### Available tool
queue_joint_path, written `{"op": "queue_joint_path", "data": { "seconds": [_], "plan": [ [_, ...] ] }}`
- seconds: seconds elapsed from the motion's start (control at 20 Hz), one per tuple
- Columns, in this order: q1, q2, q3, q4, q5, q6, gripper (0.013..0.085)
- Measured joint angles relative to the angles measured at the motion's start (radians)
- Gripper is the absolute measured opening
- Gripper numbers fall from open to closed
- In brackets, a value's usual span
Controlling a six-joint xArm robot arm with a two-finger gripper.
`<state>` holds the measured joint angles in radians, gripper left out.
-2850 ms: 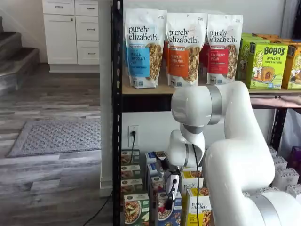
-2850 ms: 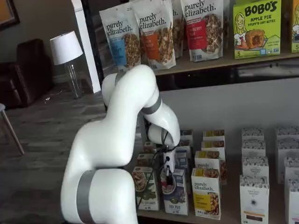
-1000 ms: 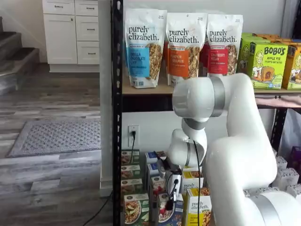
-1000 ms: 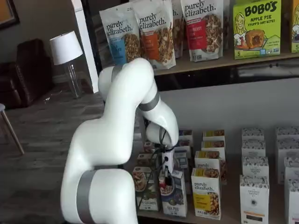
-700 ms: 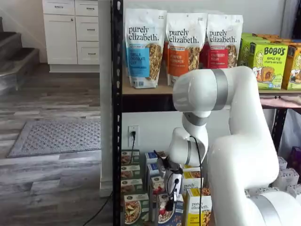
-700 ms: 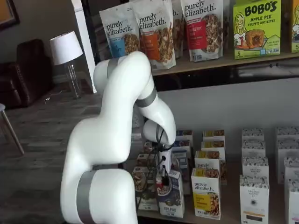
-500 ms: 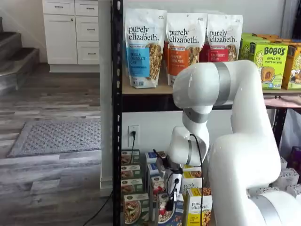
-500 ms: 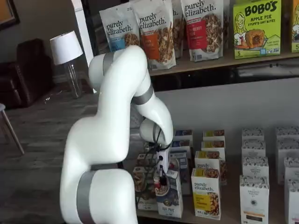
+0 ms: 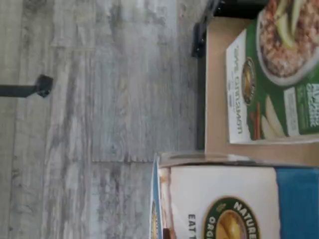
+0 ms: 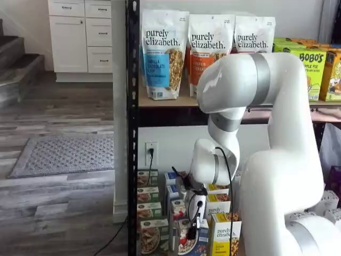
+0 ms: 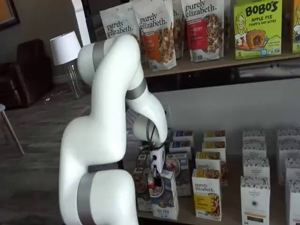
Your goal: Pick up the blue and white box that is on the bottom shelf, the second box from the left
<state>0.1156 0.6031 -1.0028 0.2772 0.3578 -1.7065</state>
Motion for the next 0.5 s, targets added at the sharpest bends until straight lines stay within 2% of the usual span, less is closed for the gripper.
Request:
{"op": "queue_joint_path", "data": {
  "seconds": [0.15, 0.5],
  "plan": [
    [0.011, -0.048, 0.05, 0.008, -0.002, 0.004, 0.049],
    [0.021, -0.147, 0.139, -0.018, 0.014, 0.04, 0.049]
  ]
}}
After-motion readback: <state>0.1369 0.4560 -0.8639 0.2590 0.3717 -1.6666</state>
